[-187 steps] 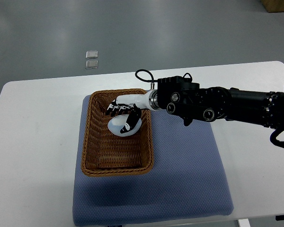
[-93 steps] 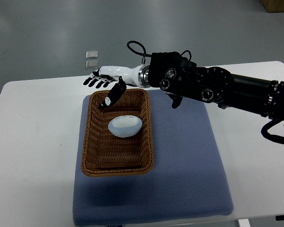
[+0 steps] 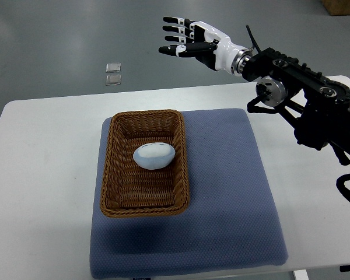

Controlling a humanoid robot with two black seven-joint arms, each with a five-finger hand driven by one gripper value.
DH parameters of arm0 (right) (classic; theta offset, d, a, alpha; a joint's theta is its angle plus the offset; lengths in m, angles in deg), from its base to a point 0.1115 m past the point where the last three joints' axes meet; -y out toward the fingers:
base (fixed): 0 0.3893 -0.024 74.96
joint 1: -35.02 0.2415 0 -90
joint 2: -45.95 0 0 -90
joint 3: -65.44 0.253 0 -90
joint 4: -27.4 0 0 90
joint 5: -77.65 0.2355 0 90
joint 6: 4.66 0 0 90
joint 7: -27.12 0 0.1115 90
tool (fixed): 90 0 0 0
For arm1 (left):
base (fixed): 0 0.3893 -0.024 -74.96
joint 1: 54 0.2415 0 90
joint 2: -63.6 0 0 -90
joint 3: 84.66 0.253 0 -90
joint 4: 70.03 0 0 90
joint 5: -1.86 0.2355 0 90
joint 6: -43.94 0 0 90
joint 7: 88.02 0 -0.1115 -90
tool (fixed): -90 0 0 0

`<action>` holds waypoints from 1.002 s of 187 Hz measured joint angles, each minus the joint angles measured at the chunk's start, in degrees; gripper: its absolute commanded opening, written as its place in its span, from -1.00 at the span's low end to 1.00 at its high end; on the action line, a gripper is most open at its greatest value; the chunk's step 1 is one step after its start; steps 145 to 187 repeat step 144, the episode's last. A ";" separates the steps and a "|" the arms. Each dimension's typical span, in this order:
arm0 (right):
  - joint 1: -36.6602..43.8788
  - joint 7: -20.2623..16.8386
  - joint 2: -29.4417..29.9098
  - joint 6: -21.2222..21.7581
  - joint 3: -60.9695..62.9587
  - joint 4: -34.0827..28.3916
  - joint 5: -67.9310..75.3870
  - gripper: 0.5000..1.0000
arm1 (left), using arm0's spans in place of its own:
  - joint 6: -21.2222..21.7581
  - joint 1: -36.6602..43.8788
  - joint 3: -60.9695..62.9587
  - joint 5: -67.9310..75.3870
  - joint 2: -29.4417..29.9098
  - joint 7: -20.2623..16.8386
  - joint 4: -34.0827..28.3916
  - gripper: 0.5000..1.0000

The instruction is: Place blue toy in brown basket

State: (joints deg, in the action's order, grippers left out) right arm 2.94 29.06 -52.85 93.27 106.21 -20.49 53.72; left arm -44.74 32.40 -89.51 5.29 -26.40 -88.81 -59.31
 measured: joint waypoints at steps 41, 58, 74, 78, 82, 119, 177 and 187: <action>-9.71 2.63 2.55 0.14 13.51 1.24 10.47 0.65 | 0.00 0.00 0.11 0.00 0.00 0.00 0.00 1.00; -13.06 5.04 4.63 0.42 17.38 2.24 12.99 0.65 | 0.00 0.00 0.18 0.00 0.00 0.00 0.00 1.00; -14.72 6.87 6.19 0.66 19.23 3.75 13.76 0.65 | 0.00 0.00 0.19 0.00 0.00 0.00 0.04 1.00; -15.01 7.18 6.46 0.69 19.44 3.98 13.82 0.65 | 0.00 0.00 0.19 0.00 0.00 0.00 0.06 1.00; -15.30 7.47 6.71 0.71 19.59 4.14 13.87 0.65 | 0.00 0.00 0.20 0.00 0.00 0.00 0.07 1.00; -16.92 11.33 8.06 0.94 19.95 4.50 16.34 0.65 | 0.00 0.00 0.20 0.00 0.00 -0.01 0.09 1.00; -17.03 12.06 8.44 0.94 19.85 4.65 17.03 0.65 | 0.00 0.00 0.21 0.00 0.00 -0.03 0.09 1.00; -17.03 12.06 8.44 0.94 19.85 4.65 17.03 0.65 | 0.00 0.00 0.21 0.00 0.00 -0.03 0.09 1.00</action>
